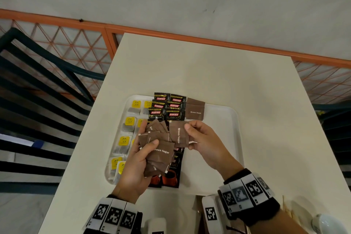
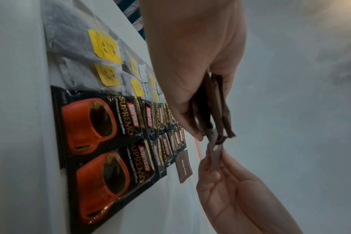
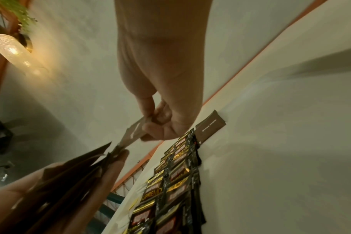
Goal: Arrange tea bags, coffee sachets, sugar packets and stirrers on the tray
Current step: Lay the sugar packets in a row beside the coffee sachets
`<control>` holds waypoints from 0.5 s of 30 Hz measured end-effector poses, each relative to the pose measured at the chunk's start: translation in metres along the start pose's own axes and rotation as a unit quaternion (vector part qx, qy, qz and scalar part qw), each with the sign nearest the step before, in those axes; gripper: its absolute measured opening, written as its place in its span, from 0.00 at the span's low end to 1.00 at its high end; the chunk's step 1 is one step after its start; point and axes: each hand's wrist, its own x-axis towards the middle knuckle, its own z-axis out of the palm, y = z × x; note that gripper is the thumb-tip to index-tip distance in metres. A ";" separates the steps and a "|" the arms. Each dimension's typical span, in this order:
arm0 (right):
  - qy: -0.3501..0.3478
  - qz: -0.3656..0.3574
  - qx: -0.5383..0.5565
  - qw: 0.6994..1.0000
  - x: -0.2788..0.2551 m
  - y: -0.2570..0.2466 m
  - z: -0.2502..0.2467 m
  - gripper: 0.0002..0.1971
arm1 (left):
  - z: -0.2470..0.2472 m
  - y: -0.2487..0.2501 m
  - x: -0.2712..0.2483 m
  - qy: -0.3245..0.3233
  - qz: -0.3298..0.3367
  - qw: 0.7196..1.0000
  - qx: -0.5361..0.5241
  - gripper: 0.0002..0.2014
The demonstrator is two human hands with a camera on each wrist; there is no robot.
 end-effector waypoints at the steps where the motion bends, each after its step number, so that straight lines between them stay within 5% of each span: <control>1: 0.001 0.006 0.007 1.000 0.000 -0.001 -0.003 0.06 | -0.002 0.000 -0.001 0.000 0.001 1.000 -0.001 0.27; 6: -0.036 0.008 0.034 0.999 0.002 -0.005 -0.014 0.05 | -0.006 -0.002 -0.001 0.003 -0.006 1.000 -0.004 0.27; 11: -0.055 0.003 0.051 0.997 0.008 0.002 -0.034 0.27 | -0.010 -0.003 -0.003 -0.001 -0.008 1.000 -0.008 0.28; 15: -0.033 -0.012 -0.066 0.997 0.021 0.010 -0.051 0.26 | -0.013 -0.003 -0.003 -0.006 -0.009 1.000 -0.006 0.28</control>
